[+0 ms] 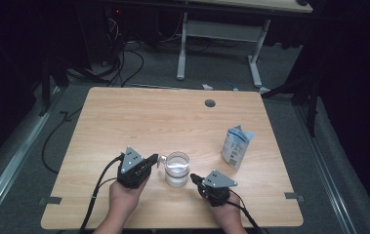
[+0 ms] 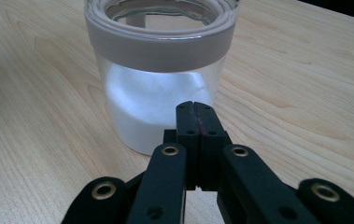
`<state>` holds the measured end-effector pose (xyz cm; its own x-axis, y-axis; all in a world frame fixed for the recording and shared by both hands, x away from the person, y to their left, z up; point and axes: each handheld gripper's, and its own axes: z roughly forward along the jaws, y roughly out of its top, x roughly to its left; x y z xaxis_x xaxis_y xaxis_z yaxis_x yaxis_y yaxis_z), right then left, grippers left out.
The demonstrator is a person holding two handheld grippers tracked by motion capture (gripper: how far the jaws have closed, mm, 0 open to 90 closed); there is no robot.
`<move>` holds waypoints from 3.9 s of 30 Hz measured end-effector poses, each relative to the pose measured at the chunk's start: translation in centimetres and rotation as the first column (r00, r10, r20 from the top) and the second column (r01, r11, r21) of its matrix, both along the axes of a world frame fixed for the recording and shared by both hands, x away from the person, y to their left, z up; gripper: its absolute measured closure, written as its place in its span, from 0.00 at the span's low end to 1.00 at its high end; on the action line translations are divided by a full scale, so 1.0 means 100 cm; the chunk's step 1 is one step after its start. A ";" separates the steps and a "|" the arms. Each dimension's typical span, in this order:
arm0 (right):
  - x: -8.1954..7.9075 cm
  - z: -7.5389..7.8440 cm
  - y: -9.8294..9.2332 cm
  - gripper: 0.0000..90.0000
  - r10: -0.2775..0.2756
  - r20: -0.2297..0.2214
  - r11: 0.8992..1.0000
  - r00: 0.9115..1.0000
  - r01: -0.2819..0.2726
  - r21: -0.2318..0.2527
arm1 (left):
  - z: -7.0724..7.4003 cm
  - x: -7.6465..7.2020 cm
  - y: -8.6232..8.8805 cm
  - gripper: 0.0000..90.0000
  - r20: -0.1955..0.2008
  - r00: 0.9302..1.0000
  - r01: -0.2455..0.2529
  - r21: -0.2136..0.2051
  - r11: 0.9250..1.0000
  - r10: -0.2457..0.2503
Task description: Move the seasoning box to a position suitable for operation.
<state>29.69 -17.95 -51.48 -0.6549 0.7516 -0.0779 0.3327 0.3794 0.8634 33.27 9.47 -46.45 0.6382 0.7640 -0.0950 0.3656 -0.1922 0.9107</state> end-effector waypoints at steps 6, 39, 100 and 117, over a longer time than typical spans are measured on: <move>-0.001 0.001 -0.001 1.00 -0.002 0.003 1.000 1.000 0.002 -0.001 | -0.018 -0.005 -0.001 1.00 -0.036 0.999 0.003 0.022 1.000 -0.002; 0.001 -0.001 -0.009 1.00 -0.021 -0.001 1.000 1.000 0.021 0.001 | -0.038 0.011 -0.021 1.00 -0.062 0.998 0.019 0.037 0.999 -0.017; 0.002 -0.005 -0.010 1.00 -0.025 -0.012 1.000 1.000 0.025 -0.011 | -0.039 0.045 -0.005 1.00 -0.061 0.998 -0.019 0.049 0.999 0.022; 0.002 -0.005 -0.011 1.00 -0.031 -0.016 1.000 0.999 0.031 -0.007 | -0.042 0.052 -0.014 1.00 -0.069 0.998 -0.005 0.068 0.998 0.010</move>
